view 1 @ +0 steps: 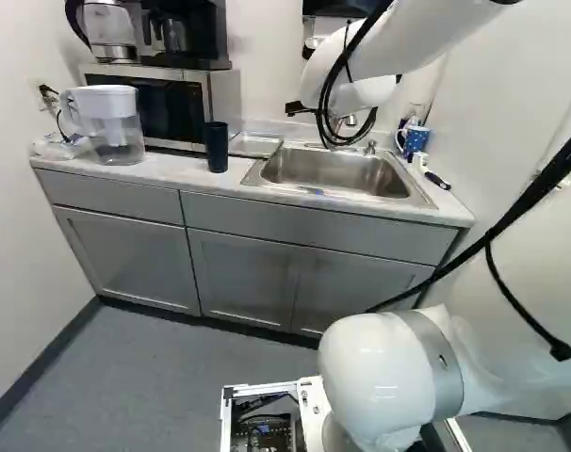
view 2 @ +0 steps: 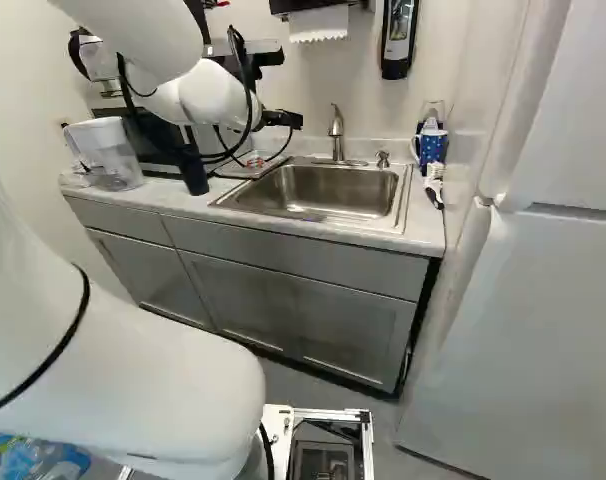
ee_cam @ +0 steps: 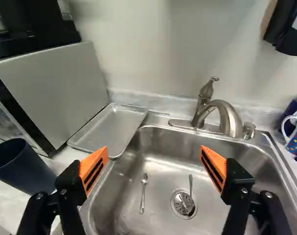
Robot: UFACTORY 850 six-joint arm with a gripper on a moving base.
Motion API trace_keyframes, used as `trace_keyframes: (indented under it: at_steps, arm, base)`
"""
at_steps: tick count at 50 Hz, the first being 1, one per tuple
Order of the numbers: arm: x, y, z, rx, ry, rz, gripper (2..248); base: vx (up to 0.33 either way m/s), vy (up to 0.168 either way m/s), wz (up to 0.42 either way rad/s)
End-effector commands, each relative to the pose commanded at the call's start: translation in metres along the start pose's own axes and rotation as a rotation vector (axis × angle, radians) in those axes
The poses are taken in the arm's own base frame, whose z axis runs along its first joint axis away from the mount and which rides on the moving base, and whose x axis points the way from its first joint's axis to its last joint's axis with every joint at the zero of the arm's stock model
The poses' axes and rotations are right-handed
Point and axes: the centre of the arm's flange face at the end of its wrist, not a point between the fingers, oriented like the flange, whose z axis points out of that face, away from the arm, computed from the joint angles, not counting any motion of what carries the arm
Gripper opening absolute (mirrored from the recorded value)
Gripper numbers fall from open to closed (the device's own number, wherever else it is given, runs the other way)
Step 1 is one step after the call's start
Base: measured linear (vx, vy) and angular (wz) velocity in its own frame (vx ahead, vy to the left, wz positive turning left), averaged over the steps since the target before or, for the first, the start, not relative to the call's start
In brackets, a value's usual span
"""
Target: Rinse the cup and place it in the tray
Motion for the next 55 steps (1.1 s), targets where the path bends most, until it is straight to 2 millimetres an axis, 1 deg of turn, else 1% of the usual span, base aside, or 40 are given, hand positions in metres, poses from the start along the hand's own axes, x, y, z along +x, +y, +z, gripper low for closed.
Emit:
trace_keyframes:
  at_steps: [24, 55]
  arm:
    - [0.0, 0.0, 0.0, 0.0, 0.0, 0.0, 247]
    - [0.0, 0.0, 0.0, 0.0, 0.0, 0.0, 247]
  base:
    - [0.089, -0.024, 0.113]
    - [0.069, -0.028, 0.002]
